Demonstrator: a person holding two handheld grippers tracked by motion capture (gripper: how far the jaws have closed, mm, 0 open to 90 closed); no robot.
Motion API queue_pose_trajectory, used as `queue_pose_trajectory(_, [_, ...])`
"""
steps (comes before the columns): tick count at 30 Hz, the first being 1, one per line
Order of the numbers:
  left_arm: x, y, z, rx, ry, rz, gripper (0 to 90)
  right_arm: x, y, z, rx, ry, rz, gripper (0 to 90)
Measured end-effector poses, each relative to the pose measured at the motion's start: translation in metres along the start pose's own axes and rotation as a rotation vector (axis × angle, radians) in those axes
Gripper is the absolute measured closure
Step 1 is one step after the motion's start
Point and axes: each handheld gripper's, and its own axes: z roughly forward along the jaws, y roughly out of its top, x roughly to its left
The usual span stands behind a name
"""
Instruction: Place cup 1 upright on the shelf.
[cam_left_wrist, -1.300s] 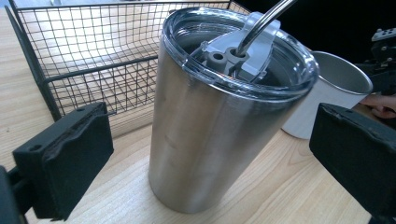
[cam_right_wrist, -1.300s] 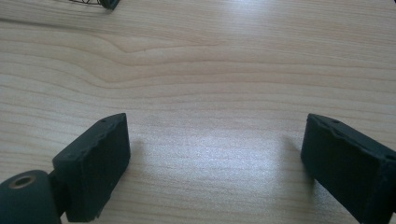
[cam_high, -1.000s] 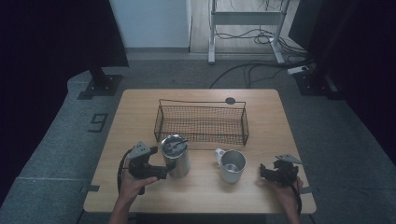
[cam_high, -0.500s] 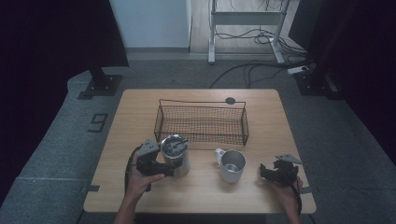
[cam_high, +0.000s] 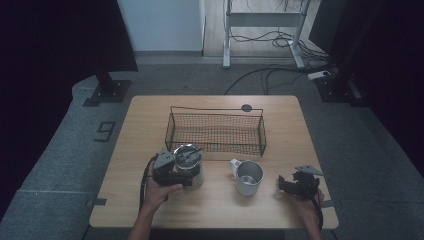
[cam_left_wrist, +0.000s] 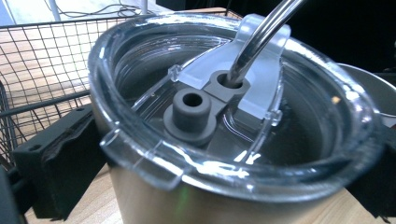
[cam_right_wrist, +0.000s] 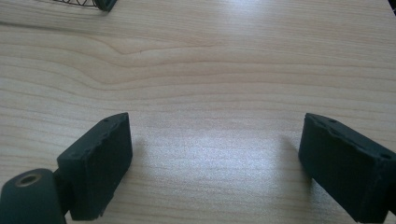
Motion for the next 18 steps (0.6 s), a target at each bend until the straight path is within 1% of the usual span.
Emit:
queue_pose_trajectory(4, [-0.001, -0.002, 0.003, -0.007, 0.011, 0.003, 0.0, 0.000, 0.000, 0.000, 0.000, -0.001, 0.002, 9.6])
queue_pose_trajectory(5, [-0.001, -0.003, 0.006, -0.005, 0.020, 0.012, 0.0, 0.000, 0.000, 0.000, 0.000, -0.002, 0.003, 9.7])
queue_pose_trajectory(6, [-0.001, -0.003, 0.006, -0.005, 0.020, 0.012, 0.0, 0.000, 0.000, 0.000, 0.000, -0.002, 0.003, 9.7])
queue_pose_trajectory(7, [-0.002, -0.004, 0.008, 0.007, 0.031, 0.023, 0.0, 0.000, 0.000, 0.000, 0.000, -0.003, 0.002, 9.7])
queue_pose_trajectory(9, [-0.002, -0.008, 0.015, 0.033, 0.044, 0.024, 0.0, 0.000, 0.000, 0.000, 0.000, -0.003, 0.003, 9.8])
queue_pose_trajectory(13, [-0.001, -0.011, 0.017, 0.022, 0.040, 0.025, 0.2, 0.000, 0.000, 0.000, 0.000, -0.004, 0.003, 9.8])
queue_pose_trajectory(15, [-0.003, -0.010, 0.017, 0.019, 0.048, 0.044, 1.6, 0.000, 0.000, 0.000, -0.001, -0.005, 0.004, 9.9])
queue_pose_trajectory(18, [-0.003, -0.011, 0.016, 0.017, 0.052, 0.054, 2.2, 0.000, 0.000, 0.000, -0.001, -0.005, 0.004, 10.0])
